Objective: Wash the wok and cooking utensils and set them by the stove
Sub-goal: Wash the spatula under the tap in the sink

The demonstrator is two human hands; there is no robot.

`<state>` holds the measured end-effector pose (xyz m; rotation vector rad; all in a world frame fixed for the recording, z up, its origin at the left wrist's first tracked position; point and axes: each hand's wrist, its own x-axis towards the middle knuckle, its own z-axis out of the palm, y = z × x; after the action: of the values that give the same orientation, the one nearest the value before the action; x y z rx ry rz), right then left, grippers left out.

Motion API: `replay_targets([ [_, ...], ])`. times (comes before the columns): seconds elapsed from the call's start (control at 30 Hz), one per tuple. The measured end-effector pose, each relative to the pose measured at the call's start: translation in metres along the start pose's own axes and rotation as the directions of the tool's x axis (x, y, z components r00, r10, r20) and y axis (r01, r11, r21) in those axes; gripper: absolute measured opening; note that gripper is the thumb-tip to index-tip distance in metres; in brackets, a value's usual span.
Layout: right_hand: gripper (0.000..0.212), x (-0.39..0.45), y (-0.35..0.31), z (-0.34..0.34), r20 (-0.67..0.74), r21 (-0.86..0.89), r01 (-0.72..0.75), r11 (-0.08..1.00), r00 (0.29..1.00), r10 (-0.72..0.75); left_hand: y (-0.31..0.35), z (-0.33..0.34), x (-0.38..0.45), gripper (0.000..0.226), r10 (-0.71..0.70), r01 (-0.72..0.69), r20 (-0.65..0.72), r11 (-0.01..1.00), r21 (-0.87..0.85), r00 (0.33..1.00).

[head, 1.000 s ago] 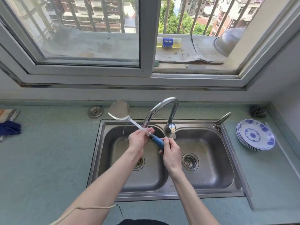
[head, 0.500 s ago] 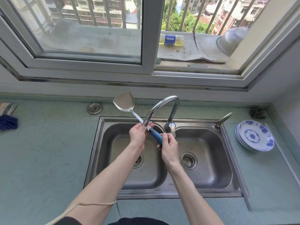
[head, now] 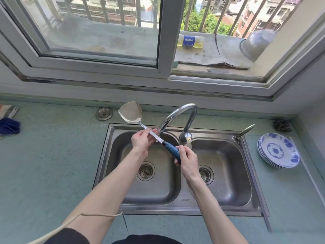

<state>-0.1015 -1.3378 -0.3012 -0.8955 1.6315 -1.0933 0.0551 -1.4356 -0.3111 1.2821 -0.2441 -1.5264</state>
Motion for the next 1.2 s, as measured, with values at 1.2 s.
replay_targets([
  [1.2, 0.019, -0.070, -0.050, -0.122, 0.000, -0.439, -0.010, 0.898, 1.000, 0.011, -0.019, -0.013, -0.001, 0.009, 0.112, -0.142, 0.090, 0.858, 0.494, 0.990],
])
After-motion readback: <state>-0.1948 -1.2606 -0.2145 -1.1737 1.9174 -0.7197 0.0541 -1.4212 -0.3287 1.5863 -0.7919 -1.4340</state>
